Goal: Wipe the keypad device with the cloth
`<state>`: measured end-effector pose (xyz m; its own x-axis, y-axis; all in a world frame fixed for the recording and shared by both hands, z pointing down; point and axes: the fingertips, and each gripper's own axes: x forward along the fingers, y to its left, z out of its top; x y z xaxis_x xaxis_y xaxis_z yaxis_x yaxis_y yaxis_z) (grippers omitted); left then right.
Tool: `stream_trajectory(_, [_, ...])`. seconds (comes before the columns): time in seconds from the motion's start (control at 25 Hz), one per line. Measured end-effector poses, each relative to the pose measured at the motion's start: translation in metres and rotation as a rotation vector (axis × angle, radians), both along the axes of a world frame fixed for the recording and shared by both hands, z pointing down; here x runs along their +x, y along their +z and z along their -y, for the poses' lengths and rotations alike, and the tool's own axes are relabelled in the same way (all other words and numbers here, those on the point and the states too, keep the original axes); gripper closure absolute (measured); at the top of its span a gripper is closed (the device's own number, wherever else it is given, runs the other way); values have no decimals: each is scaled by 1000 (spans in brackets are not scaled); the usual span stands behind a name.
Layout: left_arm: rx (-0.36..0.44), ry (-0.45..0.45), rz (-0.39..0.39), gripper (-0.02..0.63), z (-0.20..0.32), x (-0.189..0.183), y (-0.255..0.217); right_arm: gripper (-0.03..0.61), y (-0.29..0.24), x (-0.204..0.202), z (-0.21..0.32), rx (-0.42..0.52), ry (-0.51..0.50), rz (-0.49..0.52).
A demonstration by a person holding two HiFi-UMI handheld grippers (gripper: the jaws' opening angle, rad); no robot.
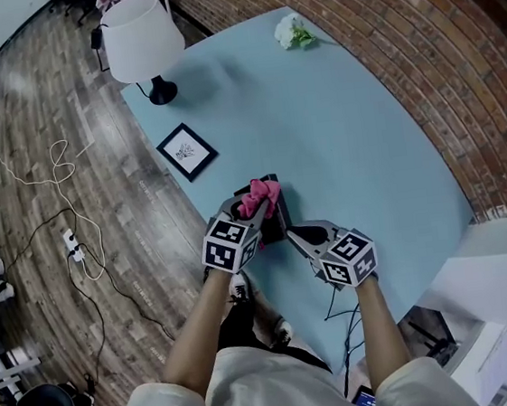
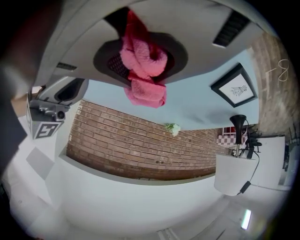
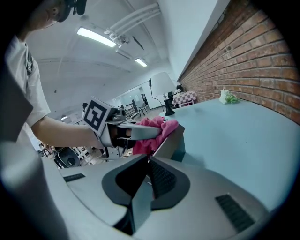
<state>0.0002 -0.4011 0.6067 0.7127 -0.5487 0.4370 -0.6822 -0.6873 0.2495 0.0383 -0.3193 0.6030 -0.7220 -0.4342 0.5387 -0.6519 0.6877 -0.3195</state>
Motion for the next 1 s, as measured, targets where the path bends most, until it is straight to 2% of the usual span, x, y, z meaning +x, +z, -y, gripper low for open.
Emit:
stream_trajectory(0.28, [9,-59,37,522,34,-11,10,538,-1,-1,0,2,5,11])
stream_trajectory(0.48, [-9,-133,102,523,49,-35,23,538,-1,-1,0,4,25,-4])
stream_trajectory(0.72, [-10,-236,115,525,45,-80,16,549,-6,8,2,-6,114,-8])
stream_trajectory(0.88, [25,-292,92,525,27,-104,-5,551,-34,26,7,68,204,-4])
stream_trajectory(1.0, [53,-314,68,525,0,-109,-25,550,-62,44,1,127,282,-26])
